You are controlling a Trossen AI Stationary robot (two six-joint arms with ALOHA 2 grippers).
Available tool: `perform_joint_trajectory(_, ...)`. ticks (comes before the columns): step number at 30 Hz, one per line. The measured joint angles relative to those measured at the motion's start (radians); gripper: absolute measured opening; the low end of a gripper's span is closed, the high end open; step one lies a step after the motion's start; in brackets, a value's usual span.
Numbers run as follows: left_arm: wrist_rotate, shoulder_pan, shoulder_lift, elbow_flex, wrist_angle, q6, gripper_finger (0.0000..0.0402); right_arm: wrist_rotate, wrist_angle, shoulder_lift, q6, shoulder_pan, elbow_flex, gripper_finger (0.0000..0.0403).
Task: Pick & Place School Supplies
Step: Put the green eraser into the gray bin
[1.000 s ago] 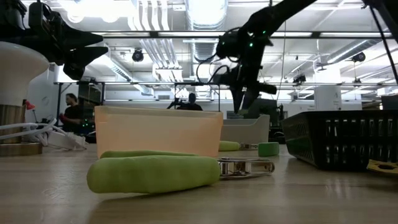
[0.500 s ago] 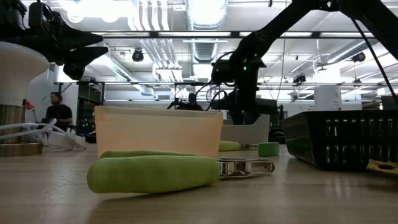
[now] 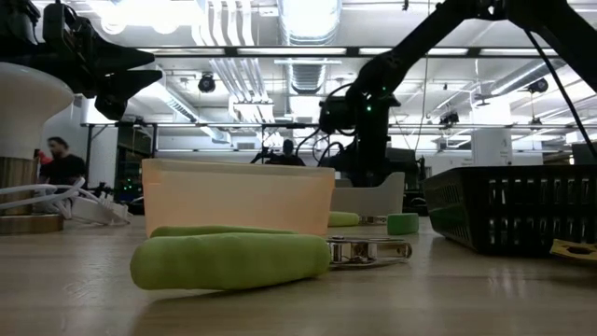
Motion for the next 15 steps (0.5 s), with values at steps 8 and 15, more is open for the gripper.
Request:
perform_joint_trajectory(8,0.000,0.000,0.000,0.000,0.000,0.000,0.0188,-0.001,0.000,0.000,0.004,0.000,-0.025,0.0084)
perform_joint_trajectory(15,0.000,0.000,0.000,0.000,0.000,0.000,0.0188,-0.001,0.002,0.000,0.004,0.000,-0.027,0.0084)
